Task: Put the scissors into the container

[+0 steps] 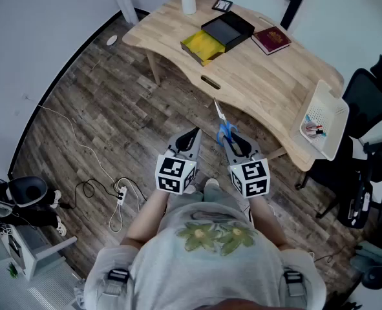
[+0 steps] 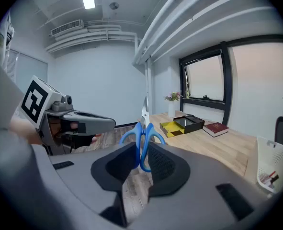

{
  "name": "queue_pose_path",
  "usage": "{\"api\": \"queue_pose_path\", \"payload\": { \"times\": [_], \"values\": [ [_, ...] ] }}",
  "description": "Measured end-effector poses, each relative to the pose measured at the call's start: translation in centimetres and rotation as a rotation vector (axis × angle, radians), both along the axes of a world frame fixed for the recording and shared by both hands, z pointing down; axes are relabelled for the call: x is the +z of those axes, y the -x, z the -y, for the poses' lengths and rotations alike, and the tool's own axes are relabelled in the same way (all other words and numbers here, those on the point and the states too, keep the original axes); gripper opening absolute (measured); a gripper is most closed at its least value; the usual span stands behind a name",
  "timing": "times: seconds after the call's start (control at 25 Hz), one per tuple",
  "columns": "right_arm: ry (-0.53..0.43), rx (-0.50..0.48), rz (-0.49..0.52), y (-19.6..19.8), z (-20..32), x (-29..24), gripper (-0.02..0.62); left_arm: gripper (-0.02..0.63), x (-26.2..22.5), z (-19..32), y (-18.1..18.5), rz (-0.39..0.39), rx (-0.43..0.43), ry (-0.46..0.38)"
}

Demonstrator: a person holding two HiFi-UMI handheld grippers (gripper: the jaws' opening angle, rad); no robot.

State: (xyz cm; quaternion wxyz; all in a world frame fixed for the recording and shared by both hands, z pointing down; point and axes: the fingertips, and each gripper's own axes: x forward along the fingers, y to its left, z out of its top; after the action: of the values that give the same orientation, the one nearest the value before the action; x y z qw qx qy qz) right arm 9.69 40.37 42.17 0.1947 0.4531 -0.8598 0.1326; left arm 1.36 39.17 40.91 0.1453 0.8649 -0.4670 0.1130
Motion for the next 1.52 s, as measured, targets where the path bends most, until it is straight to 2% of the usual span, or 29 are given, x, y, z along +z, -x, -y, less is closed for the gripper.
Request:
{"api": "queue_pose_path", "payload": {
  "times": [0.52,0.84,1.24,1.52],
  "values": [
    [-0.021,-0.025,0.023,-1.6,-0.3,-0.2,0.08,0.006,-0.3,-0.4,-1.3,-0.002,-0.043,-0.027],
    [-0.023,-0.054,0.036,-2.3,0.0,-0.3,0.08,0.006,0.9,-1.0,-2.0,0.0,-0.062,0.007],
    [0.013,-0.029,0.034,-2.3,3.3,1.3,0.08,0.006,2.2,3.0,-1.2,0.003,-0.05,0.039],
    [0.016,-0.002,0.031,-1.3,8.7,2.0,0.08,0.006,2.7,8.5,-0.4,-0.001,-0.017,0.042]
  ]
}}
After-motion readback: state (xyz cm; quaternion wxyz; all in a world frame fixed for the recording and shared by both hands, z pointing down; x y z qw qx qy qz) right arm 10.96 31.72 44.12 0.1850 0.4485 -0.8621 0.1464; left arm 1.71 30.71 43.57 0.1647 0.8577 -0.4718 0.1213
